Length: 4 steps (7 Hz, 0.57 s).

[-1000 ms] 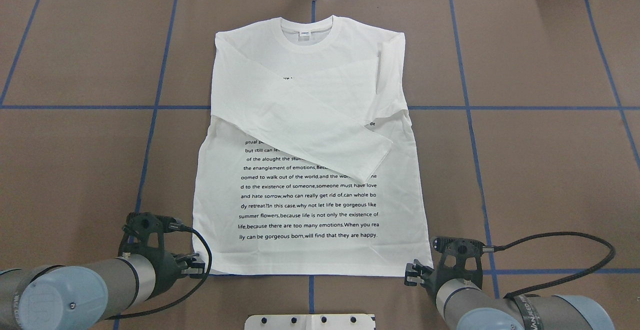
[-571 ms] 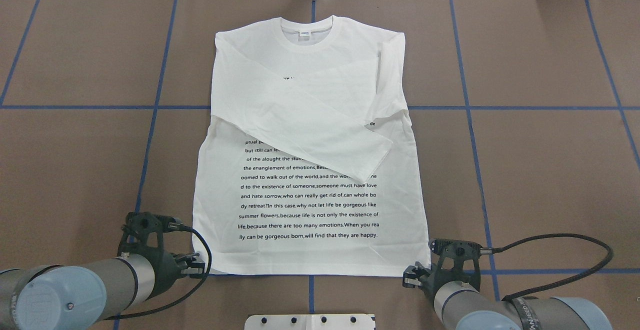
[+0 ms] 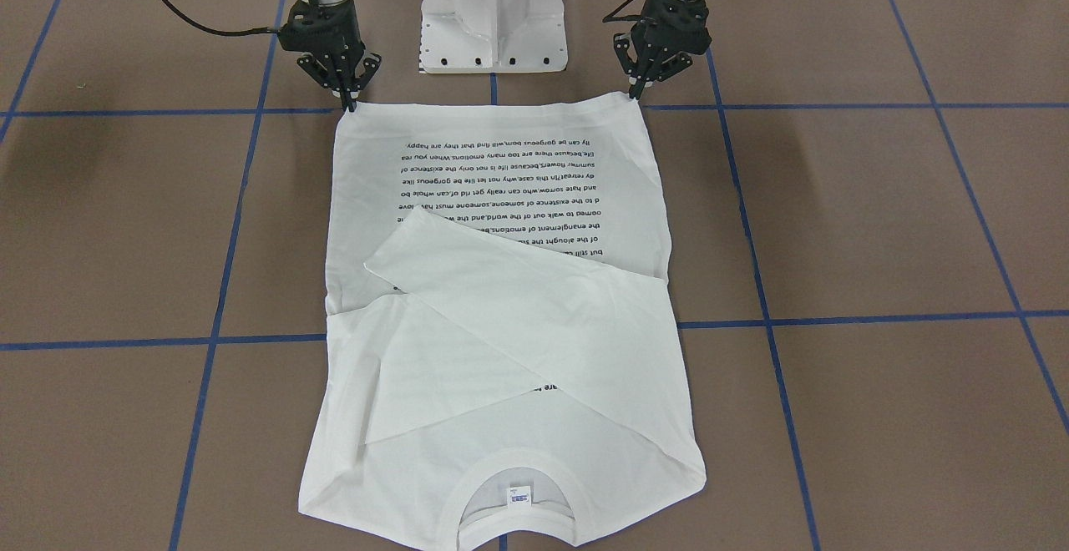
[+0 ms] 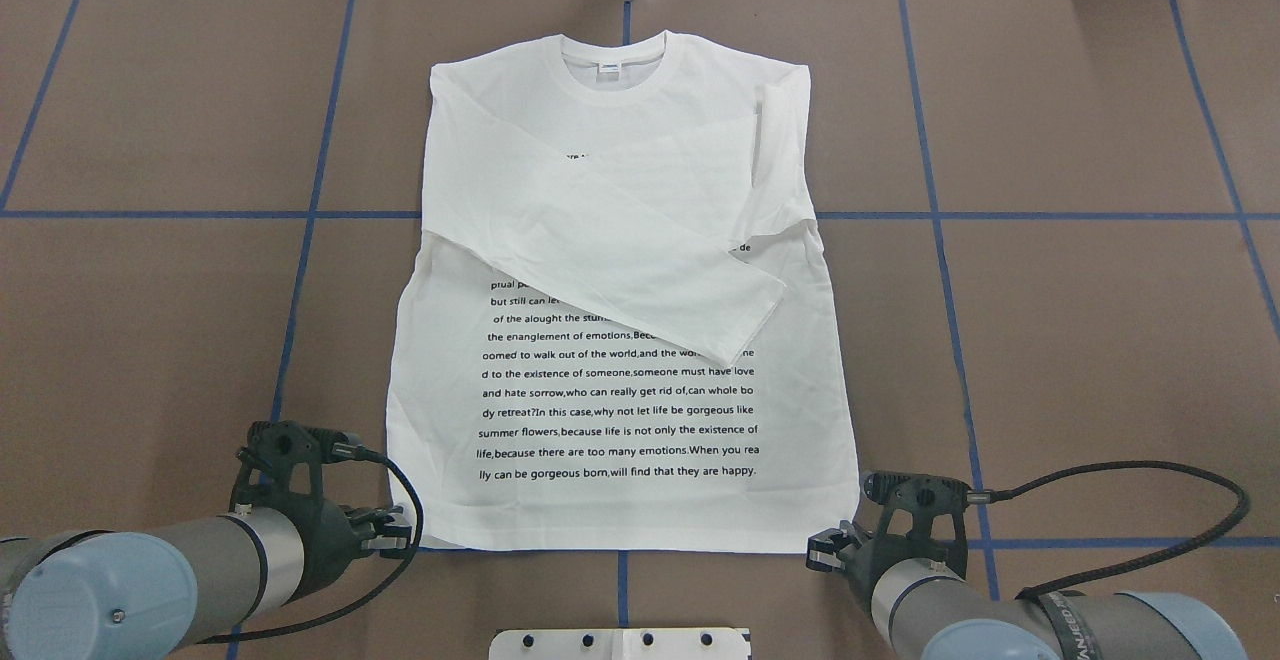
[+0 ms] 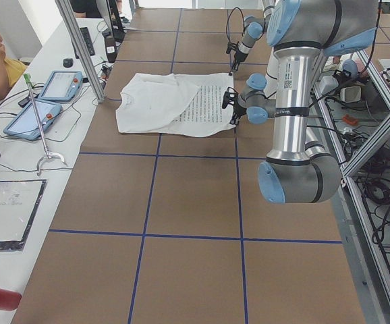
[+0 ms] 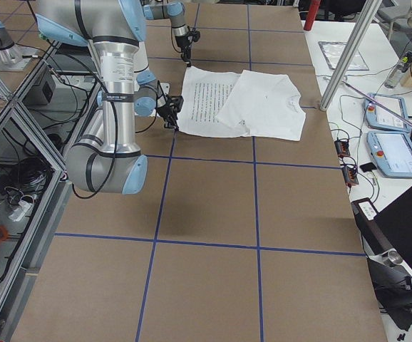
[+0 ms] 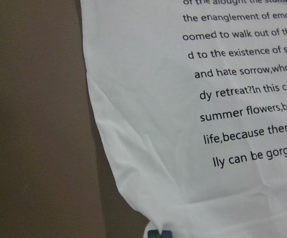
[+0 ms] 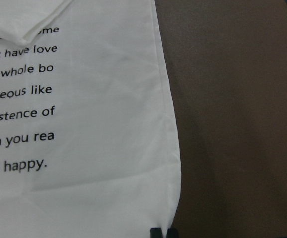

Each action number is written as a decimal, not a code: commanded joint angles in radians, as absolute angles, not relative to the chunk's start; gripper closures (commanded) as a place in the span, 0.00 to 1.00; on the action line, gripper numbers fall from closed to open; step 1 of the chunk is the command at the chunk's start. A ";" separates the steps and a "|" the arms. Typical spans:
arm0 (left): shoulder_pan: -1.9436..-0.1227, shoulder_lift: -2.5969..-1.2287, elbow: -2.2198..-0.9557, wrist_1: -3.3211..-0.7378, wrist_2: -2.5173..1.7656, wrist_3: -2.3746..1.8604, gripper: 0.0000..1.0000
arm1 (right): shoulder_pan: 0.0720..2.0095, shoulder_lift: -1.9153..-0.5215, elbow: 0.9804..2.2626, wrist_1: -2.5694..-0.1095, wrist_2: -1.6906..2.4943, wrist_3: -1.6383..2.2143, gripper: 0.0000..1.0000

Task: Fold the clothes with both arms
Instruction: 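Lift the hem with both grippers and carry it toward the collar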

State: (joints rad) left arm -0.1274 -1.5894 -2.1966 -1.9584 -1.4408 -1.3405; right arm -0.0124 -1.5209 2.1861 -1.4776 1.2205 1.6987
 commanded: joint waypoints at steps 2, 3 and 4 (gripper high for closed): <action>-0.129 -1.606 -2.580 -1.599 -1.575 -1.324 1.00 | -0.040 -1.493 2.645 -1.957 1.343 1.700 1.00; -0.132 -1.647 -2.702 -1.466 -1.635 -1.324 1.00 | -0.028 -1.430 2.708 -2.062 1.386 1.700 1.00; -0.173 -1.740 -2.715 -1.357 -1.702 -1.321 1.00 | 0.030 -1.346 2.709 -2.112 1.449 1.698 1.00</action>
State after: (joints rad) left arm -0.1416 -1.6574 -2.6431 -1.5035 -1.6250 -1.3232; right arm -0.0135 -1.4310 2.6644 -2.0148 1.3828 1.6993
